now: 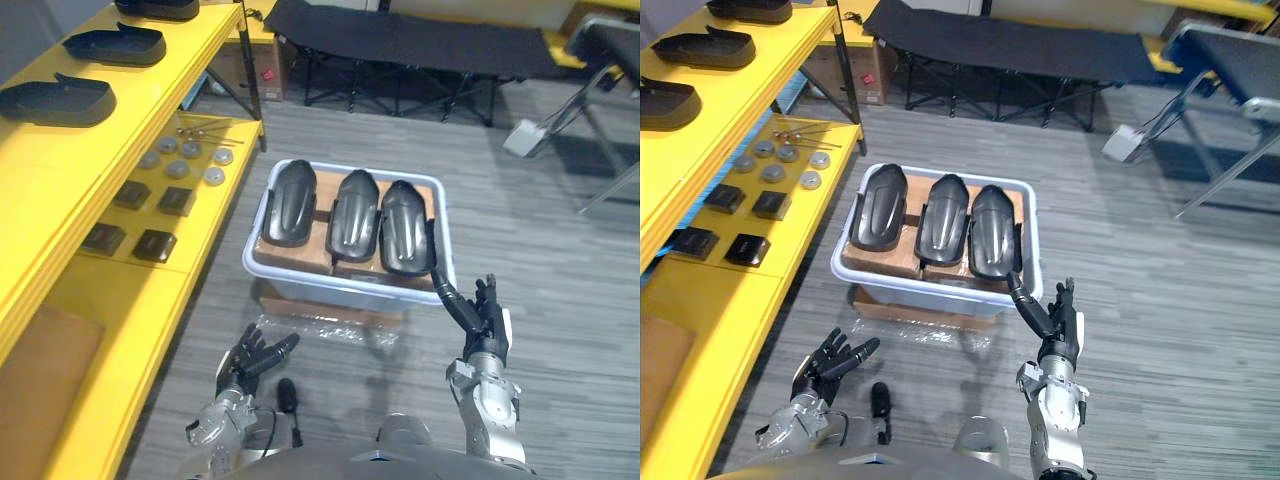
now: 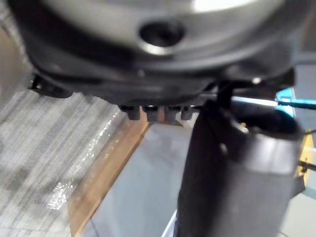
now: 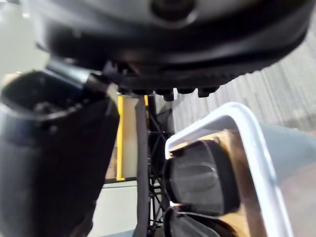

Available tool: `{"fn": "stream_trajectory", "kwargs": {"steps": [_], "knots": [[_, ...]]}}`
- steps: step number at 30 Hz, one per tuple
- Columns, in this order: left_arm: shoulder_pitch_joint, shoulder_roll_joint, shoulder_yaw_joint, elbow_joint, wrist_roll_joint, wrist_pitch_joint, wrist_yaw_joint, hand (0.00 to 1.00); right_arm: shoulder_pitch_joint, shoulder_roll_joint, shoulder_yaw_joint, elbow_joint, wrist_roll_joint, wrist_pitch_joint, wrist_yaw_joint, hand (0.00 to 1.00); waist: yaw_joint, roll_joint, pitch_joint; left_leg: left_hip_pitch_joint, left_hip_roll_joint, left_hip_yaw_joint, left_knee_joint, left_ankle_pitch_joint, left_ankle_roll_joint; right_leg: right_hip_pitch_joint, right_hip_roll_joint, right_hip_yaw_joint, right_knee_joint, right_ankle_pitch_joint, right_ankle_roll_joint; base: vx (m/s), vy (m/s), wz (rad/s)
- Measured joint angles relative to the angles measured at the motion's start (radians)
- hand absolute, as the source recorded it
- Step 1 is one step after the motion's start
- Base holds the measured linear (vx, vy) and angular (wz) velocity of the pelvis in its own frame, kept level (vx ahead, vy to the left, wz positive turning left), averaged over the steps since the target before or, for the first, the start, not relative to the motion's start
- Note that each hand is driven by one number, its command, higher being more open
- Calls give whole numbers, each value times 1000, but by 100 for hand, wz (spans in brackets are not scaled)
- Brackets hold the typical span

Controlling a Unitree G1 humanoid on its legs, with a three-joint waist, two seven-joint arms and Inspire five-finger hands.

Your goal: Walk over and take three plastic housings, then place them on the shelf

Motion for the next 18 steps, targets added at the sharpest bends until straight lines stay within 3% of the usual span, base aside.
{"fn": "stream_trajectory", "kwargs": {"steps": [2, 4, 5, 9, 11, 14, 18], "knots": [[-4, 14, 0, -19, -8, -4, -8, 100, 1, -2, -34, -7, -21, -15, 0, 100, -3, -2, -1, -1, 7, -7, 6, -6, -9, -22, 14, 11, -112, 19, 18, 99, -63, 10], [0, 37, 0, -31, -10, -16, -16, 100, -2, -3, -44, -7, -29, -19, -12, 100, -3, -41, -8, 0, -14, -10, 38, -22, -27, -30, 17, 69, -195, 151, 45, 102, -112, 18], [4, 38, 1, -29, -33, -17, -18, 100, -6, -13, -47, -5, -19, -20, -24, 100, -5, -36, -12, 5, -14, -23, 48, -30, -39, -24, 10, 61, -192, 148, 75, 109, -175, 17], [40, -12, -14, -37, -64, -18, -22, 100, -67, -81, -65, -5, -14, -1, -83, 100, 3, 29, -38, -20, 41, -34, 46, -21, -59, 0, 80, 27, -305, 174, 54, 107, -153, 3], [54, -14, -25, -35, -78, -18, -22, 100, -120, -102, -77, 17, 19, 45, -88, 100, 7, 37, -42, -38, 65, -38, 81, -39, -73, 26, 105, 12, -342, 190, 42, 112, -127, 7], [49, -15, -47, -22, -144, -12, -23, 100, -212, -156, -123, 125, 74, 137, -85, 100, 7, 26, -8, -106, 96, -54, 228, -78, -67, 75, 118, -62, -357, 193, 41, 81, -103, 53], [44, -28, -97, -13, -147, 5, -59, 100, -291, -233, -201, 260, 73, 209, -84, 100, 23, 81, 14, -106, 86, -48, 235, -83, -61, 117, 109, -123, -369, 188, 42, 1, -12, 39]]}}
